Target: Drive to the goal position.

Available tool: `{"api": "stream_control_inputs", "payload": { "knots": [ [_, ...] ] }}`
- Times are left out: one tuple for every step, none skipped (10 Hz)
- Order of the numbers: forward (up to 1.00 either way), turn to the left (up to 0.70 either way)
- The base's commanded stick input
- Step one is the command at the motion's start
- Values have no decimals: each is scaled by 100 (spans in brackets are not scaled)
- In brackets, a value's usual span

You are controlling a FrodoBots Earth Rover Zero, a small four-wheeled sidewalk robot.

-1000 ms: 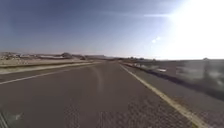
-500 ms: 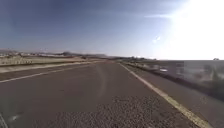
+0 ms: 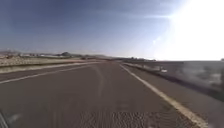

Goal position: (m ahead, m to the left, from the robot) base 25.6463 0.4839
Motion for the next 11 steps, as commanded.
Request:
{"api": "stream_control_inputs", "payload": {
  "knots": [
    [70, 0],
    [70, 0],
    [70, 0],
    [70, 0],
    [70, 0],
    [70, 0],
    [70, 0],
    [70, 0],
    [70, 0],
    [70, 0],
    [70, 0]
  ]
}}
